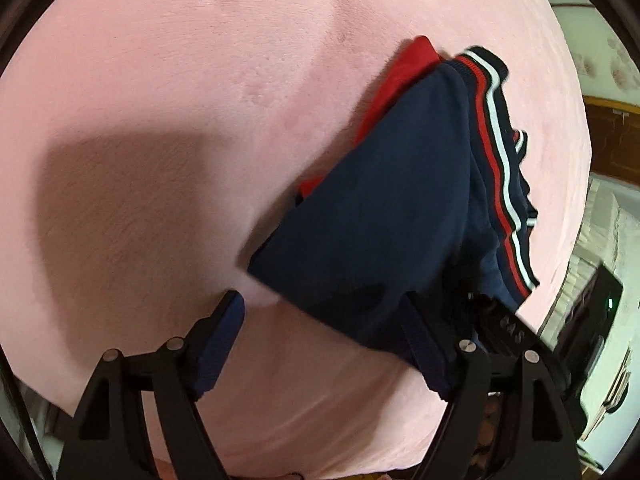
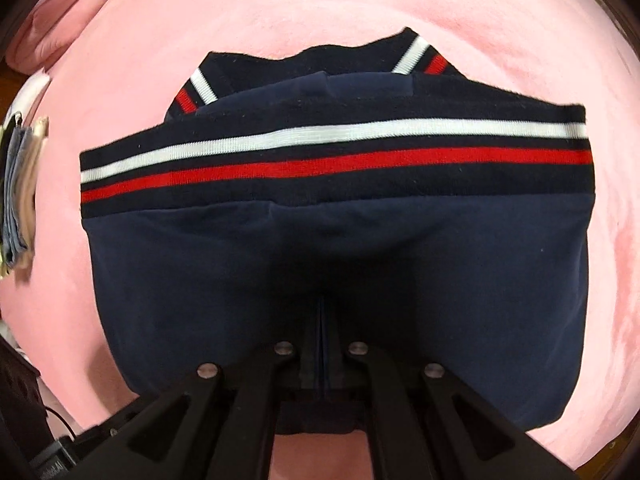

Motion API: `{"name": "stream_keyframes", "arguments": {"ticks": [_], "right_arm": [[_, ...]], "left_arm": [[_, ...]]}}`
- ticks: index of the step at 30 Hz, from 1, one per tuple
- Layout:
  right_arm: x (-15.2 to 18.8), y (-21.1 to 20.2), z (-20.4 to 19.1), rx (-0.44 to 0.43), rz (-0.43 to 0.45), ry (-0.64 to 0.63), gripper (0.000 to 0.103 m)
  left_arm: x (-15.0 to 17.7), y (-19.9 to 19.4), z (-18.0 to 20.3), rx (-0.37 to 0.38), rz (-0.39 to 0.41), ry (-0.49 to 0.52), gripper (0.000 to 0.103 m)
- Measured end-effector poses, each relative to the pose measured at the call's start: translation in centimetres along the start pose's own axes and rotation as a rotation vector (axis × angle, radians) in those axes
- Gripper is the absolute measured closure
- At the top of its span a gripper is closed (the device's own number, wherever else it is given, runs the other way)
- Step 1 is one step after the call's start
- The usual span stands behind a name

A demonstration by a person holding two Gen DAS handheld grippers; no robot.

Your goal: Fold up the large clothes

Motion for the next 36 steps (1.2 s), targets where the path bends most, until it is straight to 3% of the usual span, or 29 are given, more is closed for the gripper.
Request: {"name": "stream_keyframes", "arguments": {"ticks": [2, 6, 11, 15, 19, 23, 29, 36], "right_arm": [[0.1, 0.0, 0.0, -0.006, 0.011, -0.01, 0.103], [0.1, 0.1, 0.0, -0.029, 0.011, -0.047, 0.103], [-0.4, 0.4, 0.2, -0.078, 0.004, -0.059, 0.103], [-0.5, 0.4, 0.6, -0.098, 0.001, -0.068, 0.103], [-0.4, 0.0, 2.1, -0.109, -0.004, -0.073, 0.103], [-0.5, -0.1, 2.3, -0.121, -0.01, -0.088, 0.103], [-1.0, -0.1, 2.2, -0.143, -0.043, -0.081, 0.103], [-1.7, -1.2, 3.5, -0.201, -0.078, 0.003, 0.103]], "left_arm": [[0.1, 3.3, 2.0, 0.004, 0.016, -0.025, 0.025], [-0.9, 4.4, 2.3, 0.041, 0.033, -0.047, 0.025], [-1.8, 5.5, 3.9, 0.045, 0.049, 0.02, 0.026], [-2.2, 5.8, 5.0, 0.06, 0.039, 0.081, 0.04], [-2.6, 5.6, 5.6, 0.1, -0.002, 0.116, 0.063], [-2.5, 4.7, 6.4, 0.09, 0.006, 0.169, 0.076], [-0.9, 2.9, 8.7, 0.104, 0.048, 0.28, 0.084], [0.6, 0.8, 11.5, 0.078, 0.075, 0.467, 0.084]]}}
Point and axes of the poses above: each gripper's, at about its wrist camera, not at the fingertips, and y roughly the way its jaws point, z to its right, x to its underside, the point moved 2 cm from there along y, roughly the way its jaws point
